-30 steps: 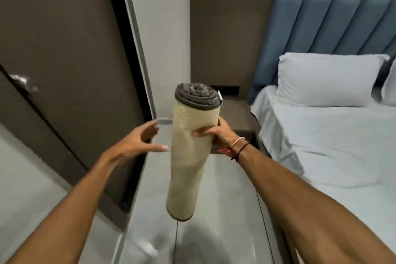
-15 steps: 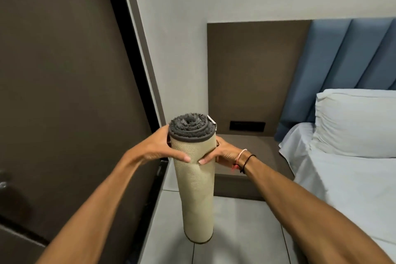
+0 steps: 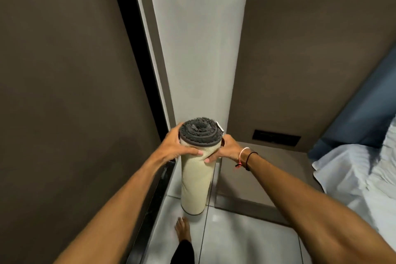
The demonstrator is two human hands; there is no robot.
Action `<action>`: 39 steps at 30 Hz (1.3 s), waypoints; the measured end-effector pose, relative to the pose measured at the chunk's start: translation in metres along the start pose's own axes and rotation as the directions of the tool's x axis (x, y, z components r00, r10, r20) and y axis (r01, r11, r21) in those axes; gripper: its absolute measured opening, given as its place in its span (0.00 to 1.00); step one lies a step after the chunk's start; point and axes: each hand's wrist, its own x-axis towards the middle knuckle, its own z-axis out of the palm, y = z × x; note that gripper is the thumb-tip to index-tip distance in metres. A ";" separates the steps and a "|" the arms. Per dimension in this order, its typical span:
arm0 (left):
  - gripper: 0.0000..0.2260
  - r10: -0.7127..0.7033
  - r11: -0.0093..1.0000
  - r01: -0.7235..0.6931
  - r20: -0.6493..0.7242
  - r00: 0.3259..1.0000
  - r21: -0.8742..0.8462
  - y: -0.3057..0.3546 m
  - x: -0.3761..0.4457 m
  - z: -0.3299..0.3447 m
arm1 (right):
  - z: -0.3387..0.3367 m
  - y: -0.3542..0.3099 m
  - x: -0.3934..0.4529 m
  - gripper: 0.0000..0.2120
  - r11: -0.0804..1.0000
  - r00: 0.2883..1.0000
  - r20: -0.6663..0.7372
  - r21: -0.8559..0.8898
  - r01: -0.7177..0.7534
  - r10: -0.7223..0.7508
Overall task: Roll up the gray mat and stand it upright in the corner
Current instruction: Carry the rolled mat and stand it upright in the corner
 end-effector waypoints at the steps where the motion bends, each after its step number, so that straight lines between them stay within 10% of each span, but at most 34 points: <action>1: 0.46 -0.012 1.000 0.013 0.008 1.000 -0.023 -0.014 0.026 -0.006 | -0.003 0.004 0.025 0.33 1.000 1.000 -0.015 -0.006 -0.017 0.017; 13: 0.46 -0.212 0.959 0.188 -0.099 0.972 -0.213 -0.191 0.216 -0.003 | 0.010 0.081 0.237 0.33 0.925 0.919 -0.139 0.147 -0.351 0.370; 26: 0.43 -0.570 0.796 0.456 -0.243 0.785 -0.397 -0.377 0.332 0.007 | 0.049 0.240 0.452 0.34 0.932 0.934 0.142 0.111 -0.344 0.328; 39: 0.40 -0.564 0.806 0.438 -0.289 0.774 -0.398 -0.427 0.397 -0.020 | 0.063 0.250 0.508 0.32 0.896 0.957 0.023 0.346 -0.278 0.288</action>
